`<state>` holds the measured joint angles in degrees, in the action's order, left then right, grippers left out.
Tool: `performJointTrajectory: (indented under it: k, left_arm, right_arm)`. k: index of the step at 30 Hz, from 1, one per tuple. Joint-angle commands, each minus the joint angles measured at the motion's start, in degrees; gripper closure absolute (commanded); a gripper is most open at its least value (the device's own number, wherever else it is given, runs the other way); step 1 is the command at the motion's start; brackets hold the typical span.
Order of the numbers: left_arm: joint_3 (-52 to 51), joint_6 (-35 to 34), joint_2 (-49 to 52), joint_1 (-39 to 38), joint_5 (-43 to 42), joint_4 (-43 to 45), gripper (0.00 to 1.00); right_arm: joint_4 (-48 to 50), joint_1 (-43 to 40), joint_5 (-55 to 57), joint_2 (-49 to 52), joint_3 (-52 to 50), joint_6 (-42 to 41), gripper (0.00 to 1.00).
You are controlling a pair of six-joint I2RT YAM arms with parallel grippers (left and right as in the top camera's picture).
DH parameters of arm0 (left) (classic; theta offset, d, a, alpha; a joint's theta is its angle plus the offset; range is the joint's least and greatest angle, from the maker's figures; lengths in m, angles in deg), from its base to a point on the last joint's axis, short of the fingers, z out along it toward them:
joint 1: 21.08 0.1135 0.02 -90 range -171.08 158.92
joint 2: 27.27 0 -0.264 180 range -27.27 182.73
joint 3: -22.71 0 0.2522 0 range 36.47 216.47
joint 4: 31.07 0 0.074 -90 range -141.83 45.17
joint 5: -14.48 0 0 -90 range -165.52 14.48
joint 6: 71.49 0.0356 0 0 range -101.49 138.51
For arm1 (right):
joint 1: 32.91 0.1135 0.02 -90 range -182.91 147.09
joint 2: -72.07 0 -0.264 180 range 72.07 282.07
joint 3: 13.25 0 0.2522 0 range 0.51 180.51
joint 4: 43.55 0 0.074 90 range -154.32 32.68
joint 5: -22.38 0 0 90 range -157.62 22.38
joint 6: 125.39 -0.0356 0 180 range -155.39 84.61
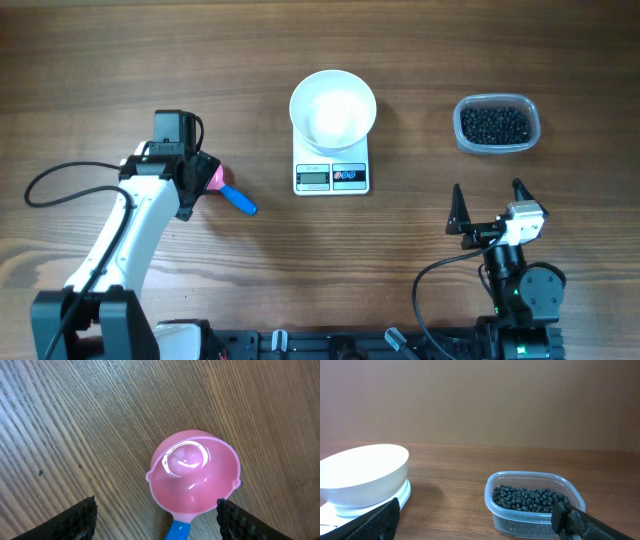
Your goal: Scoop item into bowl and weigh 150g on scale
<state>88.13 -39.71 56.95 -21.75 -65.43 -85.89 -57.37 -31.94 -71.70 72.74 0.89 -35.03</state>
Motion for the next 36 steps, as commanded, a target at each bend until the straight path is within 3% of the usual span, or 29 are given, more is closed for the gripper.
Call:
performJointTrajectory:
  k: [1,10,16,22,26,36]
  left_arm:
    - [0.00,-1.42,2.38,0.31,1.40,1.09,0.19]
    - [0.00,-2.73,9.33,0.31,1.38,5.88,0.29]
    - [-0.02,-2.73,12.52,0.31,1.36,6.25,0.44]
    - [-0.02,-4.17,14.49,0.31,1.33,6.45,0.69]
    - [-0.02,-5.53,14.58,0.31,1.33,7.23,0.96]
    - [0.07,-3.72,12.96,0.31,-3.52,9.20,0.96]
  right_arm:
    - [0.13,0.24,-0.09,-0.39,-0.09,0.98,0.00]
    - [0.13,0.24,-0.09,-0.39,-0.09,0.98,0.00]
    - [0.13,0.24,-0.09,-0.39,-0.09,0.98,0.00]
    - [0.13,0.24,-0.09,-0.39,-0.09,0.98,0.00]
    - [0.13,0.24,-0.09,-0.39,-0.09,0.98,0.00]
    - [0.13,0.24,-0.09,-0.39,-0.09,0.98,0.00]
